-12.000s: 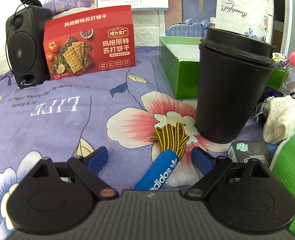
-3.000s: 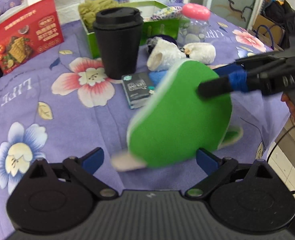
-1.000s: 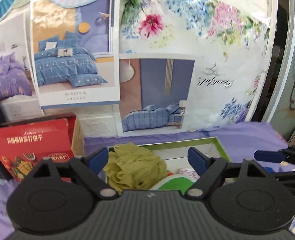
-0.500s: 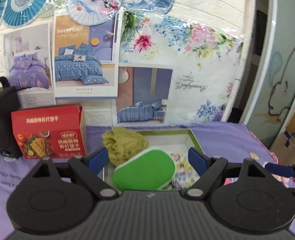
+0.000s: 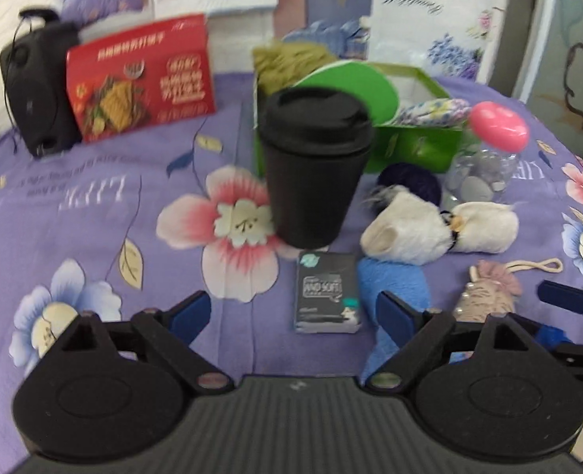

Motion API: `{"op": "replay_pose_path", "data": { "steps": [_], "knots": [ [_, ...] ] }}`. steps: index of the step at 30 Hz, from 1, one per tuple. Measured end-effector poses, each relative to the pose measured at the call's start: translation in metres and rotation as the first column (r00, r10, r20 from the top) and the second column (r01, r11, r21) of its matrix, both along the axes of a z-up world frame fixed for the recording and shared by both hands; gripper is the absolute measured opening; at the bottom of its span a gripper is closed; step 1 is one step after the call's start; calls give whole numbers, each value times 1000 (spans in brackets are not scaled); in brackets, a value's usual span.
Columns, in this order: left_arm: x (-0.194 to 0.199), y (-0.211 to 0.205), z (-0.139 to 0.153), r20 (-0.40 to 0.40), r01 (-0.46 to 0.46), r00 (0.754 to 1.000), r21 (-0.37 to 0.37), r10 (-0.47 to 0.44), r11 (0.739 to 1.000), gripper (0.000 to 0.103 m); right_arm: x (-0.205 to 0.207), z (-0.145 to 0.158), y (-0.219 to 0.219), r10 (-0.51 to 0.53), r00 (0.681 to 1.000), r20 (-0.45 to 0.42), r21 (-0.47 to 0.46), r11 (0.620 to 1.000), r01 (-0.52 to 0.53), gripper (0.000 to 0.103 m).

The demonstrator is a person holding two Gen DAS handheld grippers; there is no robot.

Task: Organize soft objects
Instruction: 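Move the right gripper to the pink lace glove while the left approaches the tissue pack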

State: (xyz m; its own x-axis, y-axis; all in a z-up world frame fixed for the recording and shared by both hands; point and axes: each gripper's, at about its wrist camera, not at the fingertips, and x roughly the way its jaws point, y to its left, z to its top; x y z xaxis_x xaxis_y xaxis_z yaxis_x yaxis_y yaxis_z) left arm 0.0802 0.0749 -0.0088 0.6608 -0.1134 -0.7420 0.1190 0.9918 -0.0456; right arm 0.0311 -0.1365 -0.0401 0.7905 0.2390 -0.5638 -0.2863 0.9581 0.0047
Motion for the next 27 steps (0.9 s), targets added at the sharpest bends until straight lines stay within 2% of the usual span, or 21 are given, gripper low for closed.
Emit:
{"op": "replay_pose_path", "data": {
  "steps": [3, 6, 9, 11, 13, 15, 18, 21, 22, 27],
  "knots": [
    [23, 7, -10, -73, 17, 997, -91, -24, 996, 87, -9, -1, -13, -52, 999, 4, 66, 996, 52, 38],
    [43, 4, -22, -151, 46, 987, -101, -61, 994, 87, -16, -2, -30, -110, 994, -7, 151, 982, 110, 38],
    [55, 6, -36, -209, 75, 973, -130, -101, 989, 87, -17, -3, -44, -151, 988, -28, 187, 970, 153, 38],
    [57, 10, -41, -202, 54, 977, -100, -73, 994, 87, -14, -5, -48, -164, 985, -49, 201, 965, 170, 39],
    [56, 15, -40, -176, 8, 984, -28, -13, 1000, 87, -10, -7, -44, -146, 987, -65, 211, 965, 156, 39],
    [55, 21, -41, -165, -24, 986, 22, 27, 999, 88, -5, -6, -28, -102, 993, -52, 177, 978, 110, 39],
    [55, 28, -43, -173, -25, 985, 17, 28, 1000, 88, 4, -2, 2, -53, 999, 3, 89, 995, 53, 39],
    [54, 25, -42, -171, -13, 985, 36, 19, 999, 88, 19, -8, 30, -33, 999, -6, 1, 999, 33, 40],
    [54, 24, -43, -171, -12, 985, 36, 18, 999, 89, 22, -10, 36, -32, 999, -4, -18, 999, 32, 41],
    [55, 26, -44, -171, -4, 985, 31, 10, 1000, 92, 10, -12, 56, 29, 998, 59, -240, 971, -14, 41]
  ]
}}
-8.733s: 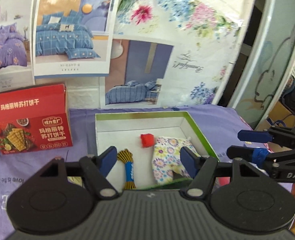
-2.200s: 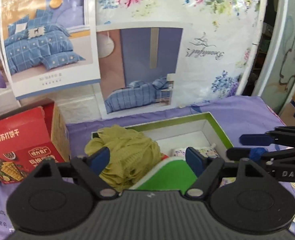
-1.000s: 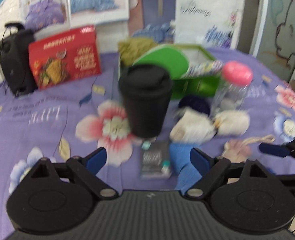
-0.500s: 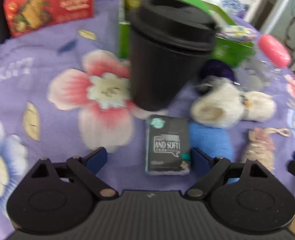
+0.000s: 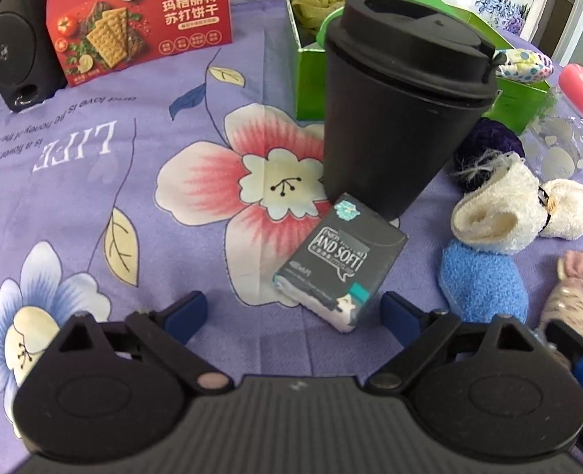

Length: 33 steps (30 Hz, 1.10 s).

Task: Organize soft objects
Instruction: 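Move the right gripper to the pink lace glove while the left approaches the tissue pack, then grasp the pink lace glove with the right gripper while the left grasps the black tissue pack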

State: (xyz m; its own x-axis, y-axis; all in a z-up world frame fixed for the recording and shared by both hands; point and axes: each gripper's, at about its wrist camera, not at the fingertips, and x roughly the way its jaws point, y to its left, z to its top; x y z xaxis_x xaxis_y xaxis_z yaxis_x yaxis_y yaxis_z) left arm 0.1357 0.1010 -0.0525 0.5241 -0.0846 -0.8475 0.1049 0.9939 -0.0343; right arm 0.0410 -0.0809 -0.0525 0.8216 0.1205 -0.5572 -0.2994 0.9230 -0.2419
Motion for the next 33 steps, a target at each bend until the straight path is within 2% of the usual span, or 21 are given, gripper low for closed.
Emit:
{"op": "replay_pose_path", "data": {
  "steps": [4, 6, 7, 9, 11, 12, 13, 14, 16, 18, 19, 21, 24, 29, 31, 33],
  "knots": [
    [2, 2, -1, -6, 18, 1000, -4, -18, 1000, 92, -18, 12, -19, 68, 998, -1, -152, 986, -67, 42],
    [3, 1, -2, -3, 22, 1000, 2, -22, 1000, 92, -19, 22, -36, 72, 997, -30, -156, 985, -76, 42],
    [3, 0, -3, -2, 23, 1000, 6, -23, 1000, 92, -16, 30, -44, 60, 996, -60, -106, 992, -66, 43],
    [3, -2, -3, -1, 26, 1000, 13, -26, 1000, 92, -16, 43, -62, -16, 996, -92, 58, 998, 22, 43],
    [2, -2, -2, 0, 39, 999, 11, -39, 999, 92, -33, 46, -78, -68, 994, -91, 244, 966, 88, 43],
    [2, -1, -2, -1, 49, 999, 12, -49, 999, 92, -39, 45, -82, -52, 994, -97, 280, 957, 77, 43],
    [2, -1, -1, -5, 60, 998, 13, -60, 998, 92, -44, 43, -84, -1, 995, -96, 283, 959, 28, 43],
    [1, 0, -1, -10, 73, 997, 13, -73, 997, 92, -48, 43, -83, 74, 994, -85, 247, 968, -50, 43],
    [1, 3, 1, -21, 100, 995, 7, -100, 995, 92, -51, 45, -85, 233, 970, -63, 115, 968, -225, 43],
    [0, 5, 2, -28, 121, 992, -2, -121, 993, 92, -48, 47, -88, 393, 918, -47, -75, 915, -395, 43],
    [0, 6, 3, -29, 128, 991, -8, -128, 992, 92, -42, 48, -90, 469, 881, -65, -158, 867, -473, 43],
    [0, 7, 3, -30, 147, 989, -21, -148, 989, 92, -21, 52, -95, 588, 798, -133, -207, 771, -603, 43],
    [3, 6, 5, -28, 203, 979, -42, -204, 978, 92, 18, 53, -93, 688, 677, -263, -156, 662, -733, 43],
    [17, 2, 10, -42, 257, 965, -57, -259, 965, 92, 53, 46, -88, 815, 468, -342, 18, 503, -864, 43],
    [23, -3, 11, -42, 309, 949, -50, -312, 950, 92, 57, 41, -86, 844, 393, -366, 50, 439, -897, 43],
    [28, -12, 11, -40, 386, 921, -21, -387, 922, 92, 59, 35, -79, 865, 318, -389, 83, 376, -923, 43]
  ]
}}
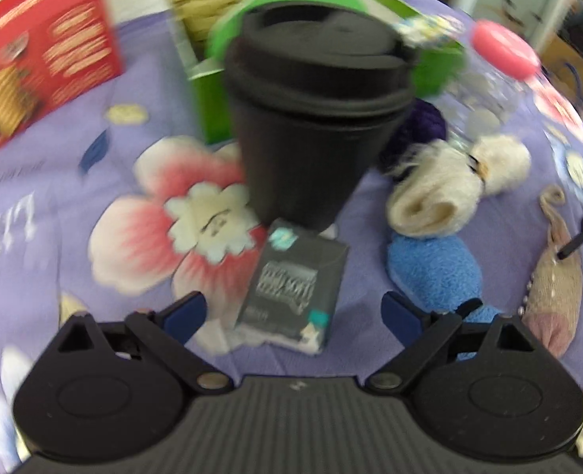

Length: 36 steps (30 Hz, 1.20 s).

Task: Organize soft objects
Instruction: 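Grasp the pink lace glove with the right gripper while the left grasps the black tissue pack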

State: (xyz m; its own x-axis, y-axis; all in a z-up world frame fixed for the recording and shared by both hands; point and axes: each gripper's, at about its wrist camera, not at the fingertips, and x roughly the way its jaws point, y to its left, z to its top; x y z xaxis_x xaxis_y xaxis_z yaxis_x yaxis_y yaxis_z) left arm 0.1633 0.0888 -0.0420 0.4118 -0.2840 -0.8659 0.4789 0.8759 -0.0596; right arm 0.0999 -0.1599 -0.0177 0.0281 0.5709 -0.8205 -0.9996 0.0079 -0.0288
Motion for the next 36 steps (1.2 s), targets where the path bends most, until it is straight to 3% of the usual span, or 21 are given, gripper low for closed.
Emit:
{"op": "replay_pose_path", "data": {
  "steps": [3, 5, 7, 9, 11, 14, 17, 19, 20, 22, 24, 27, 32, 36],
  "knots": [
    [7, -11, -7, 12, 93, 996, 70, -94, 993, 92, 1, -8, 8, 48, 998, 38, -17, 999, -47, 43],
    [9, -14, -11, 5, 123, 992, 75, -124, 990, 92, 8, -12, 12, 58, 998, 6, -21, 998, -58, 43],
    [9, -13, -12, 9, 124, 992, 64, -125, 990, 92, 12, -21, 18, 70, 996, -48, -40, 997, -72, 44],
    [10, -11, -13, 10, 122, 992, 51, -122, 991, 92, 12, -36, 24, 86, 995, -41, -69, 994, -89, 48],
    [10, -8, -13, 16, 115, 993, 34, -116, 993, 92, 10, -40, 20, 107, 994, -27, -12, 994, -108, 49],
    [5, -3, -15, 43, 118, 992, 22, -119, 993, 92, 13, -41, 20, 54, 996, -71, 4, 999, -54, 50],
    [1, 0, -15, 59, 101, 993, 12, -101, 995, 92, 6, -43, 25, 28, 998, -50, 6, 1000, -28, 51],
    [-5, 3, -12, 81, 78, 994, 8, -79, 997, 75, 4, -41, 30, -77, 994, -82, -6, 997, 76, 47],
    [-6, 5, -8, 88, 66, 994, -8, -65, 998, 48, 0, -39, 31, -147, 985, -86, -7, 989, 147, 43],
    [-7, 15, 1, 70, 5, 998, -29, -3, 1000, 44, -12, -36, 33, -197, 976, -87, -14, 980, 197, 39],
    [-13, 27, 8, 52, -56, 997, -56, 59, 997, 44, -13, -33, 30, -267, 949, -170, -18, 963, 268, 37],
    [-27, 45, 21, 34, -131, 990, -108, 136, 985, 44, -21, -24, 18, -395, 879, -268, -12, 914, 407, 36],
    [-47, 61, 67, 74, -184, 977, -187, 200, 965, 44, -29, 14, -19, -516, 743, -427, 94, 792, 604, 36],
    [-27, 53, 108, 131, -163, 972, -221, 194, 962, 44, -12, 60, -46, -568, 702, -429, 227, 684, 693, 36]
  ]
}}
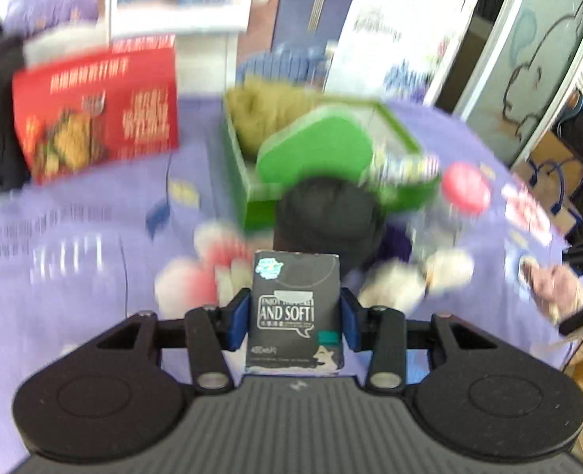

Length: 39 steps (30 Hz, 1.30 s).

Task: Organize soft objects
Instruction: 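Grasp the pink lace glove with the right gripper while the left grasps the black tissue pack, then drop the lace glove into the green box with the right gripper while the left drops the tissue pack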

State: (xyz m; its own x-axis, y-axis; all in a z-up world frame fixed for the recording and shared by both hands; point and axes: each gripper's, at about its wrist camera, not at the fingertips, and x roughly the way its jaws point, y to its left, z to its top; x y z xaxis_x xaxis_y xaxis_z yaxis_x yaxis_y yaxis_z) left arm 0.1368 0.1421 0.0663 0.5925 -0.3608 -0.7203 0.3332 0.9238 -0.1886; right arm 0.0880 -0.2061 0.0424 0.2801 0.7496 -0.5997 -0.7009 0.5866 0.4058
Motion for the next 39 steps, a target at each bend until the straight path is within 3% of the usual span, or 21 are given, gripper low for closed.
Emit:
{"op": "replay_pose_path", "data": {
  "steps": [5, 8, 12, 16, 17, 18, 20, 24, 28, 35, 39],
  "knots": [
    [64, -39, 39, 85, 38, 996, -9, -37, 999, 44, 62, 51, -10, -159, 973, 167, 47, 987, 154, 36],
    [114, -70, 50, 90, 50, 995, -10, -49, 999, 44, 120, 56, -8, -228, 951, 208, 26, 973, 228, 36],
    [173, -109, 48, 81, 46, 996, 15, -47, 999, 44, 195, 47, -12, -299, 937, 181, 3, 953, 304, 36],
    [215, -133, 29, 57, 27, 998, 87, -32, 996, 46, 255, 16, -7, -323, 944, 71, 11, 946, 323, 40],
    [222, -136, 23, 49, 16, 999, 105, -21, 994, 62, 264, 8, -4, -330, 943, 46, 9, 944, 330, 40],
    [229, -138, 19, 36, -6, 999, 130, 1, 991, 86, 269, 3, -3, -345, 938, 45, 9, 939, 345, 40],
    [238, -135, 14, 48, -45, 998, 132, 39, 990, 88, 268, 2, -6, -384, 920, 83, 29, 923, 383, 41],
    [240, -121, 14, 29, -78, 997, 62, 76, 995, 92, 261, 13, -17, -385, 919, 83, 80, 922, 379, 42],
    [216, -113, 25, 50, -83, 996, 67, 80, 994, 94, 241, 24, -26, -394, 915, 87, 92, 918, 387, 42],
    [122, -97, 61, 163, -45, 986, 31, 40, 998, 97, 160, 44, -46, -428, 898, 101, 147, 899, 412, 43],
    [60, -93, 64, 205, -5, 979, 38, -3, 999, 98, 103, 41, -52, -423, 897, 129, 171, 900, 400, 43]
  ]
}}
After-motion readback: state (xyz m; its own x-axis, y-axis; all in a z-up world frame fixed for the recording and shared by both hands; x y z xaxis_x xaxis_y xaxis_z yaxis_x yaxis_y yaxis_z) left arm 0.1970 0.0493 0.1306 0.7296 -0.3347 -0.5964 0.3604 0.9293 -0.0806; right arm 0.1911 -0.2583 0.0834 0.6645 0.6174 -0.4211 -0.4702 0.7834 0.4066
